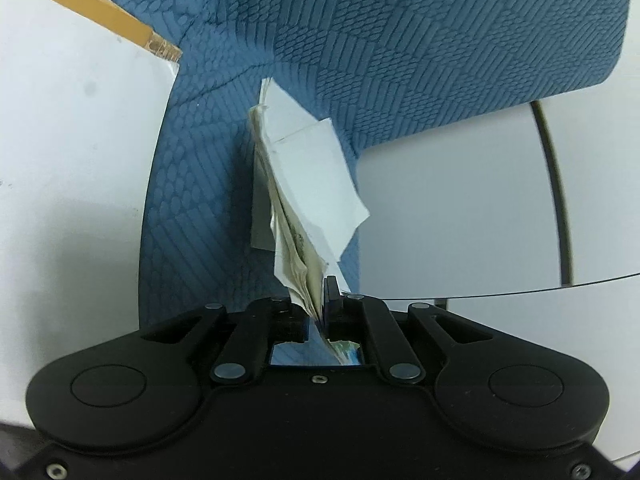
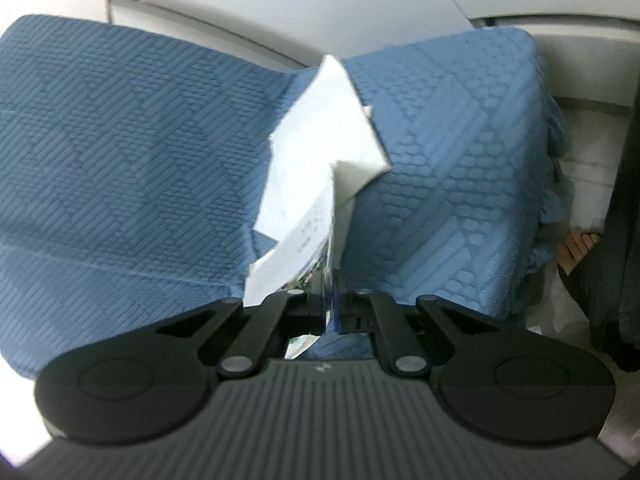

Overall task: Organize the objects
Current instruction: 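Carry the postcard and papers with both grippers toward the book stack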

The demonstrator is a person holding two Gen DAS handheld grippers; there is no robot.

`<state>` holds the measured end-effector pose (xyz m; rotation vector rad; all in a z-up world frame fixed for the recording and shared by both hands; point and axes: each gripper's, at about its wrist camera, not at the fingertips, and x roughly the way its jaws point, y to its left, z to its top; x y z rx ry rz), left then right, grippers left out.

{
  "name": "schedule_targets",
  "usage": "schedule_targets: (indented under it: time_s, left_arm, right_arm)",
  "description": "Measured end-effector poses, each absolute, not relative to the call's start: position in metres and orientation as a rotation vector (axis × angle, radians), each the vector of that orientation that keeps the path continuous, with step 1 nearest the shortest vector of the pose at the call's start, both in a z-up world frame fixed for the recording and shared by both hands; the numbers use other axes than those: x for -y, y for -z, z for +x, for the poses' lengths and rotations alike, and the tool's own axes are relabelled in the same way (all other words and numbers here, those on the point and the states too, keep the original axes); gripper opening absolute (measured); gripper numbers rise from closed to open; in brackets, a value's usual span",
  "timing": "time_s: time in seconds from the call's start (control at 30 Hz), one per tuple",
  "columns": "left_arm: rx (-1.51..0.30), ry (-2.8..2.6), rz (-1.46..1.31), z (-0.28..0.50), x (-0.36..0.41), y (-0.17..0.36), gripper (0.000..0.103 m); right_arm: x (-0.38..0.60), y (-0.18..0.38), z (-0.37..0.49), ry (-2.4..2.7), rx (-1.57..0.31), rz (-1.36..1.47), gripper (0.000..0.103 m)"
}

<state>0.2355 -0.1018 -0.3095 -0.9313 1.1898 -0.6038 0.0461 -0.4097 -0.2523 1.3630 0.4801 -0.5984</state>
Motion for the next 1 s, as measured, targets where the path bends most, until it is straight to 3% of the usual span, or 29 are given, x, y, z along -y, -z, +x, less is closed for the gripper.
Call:
schedule_targets:
  time_s: [1.0]
  left_arm:
    - [-1.027,0.542,-0.983,0.201,-0.008,0.184,0.009]
  right_arm:
    - [0.354,0.134,0.084,0.247,-0.583,1.190,0.007]
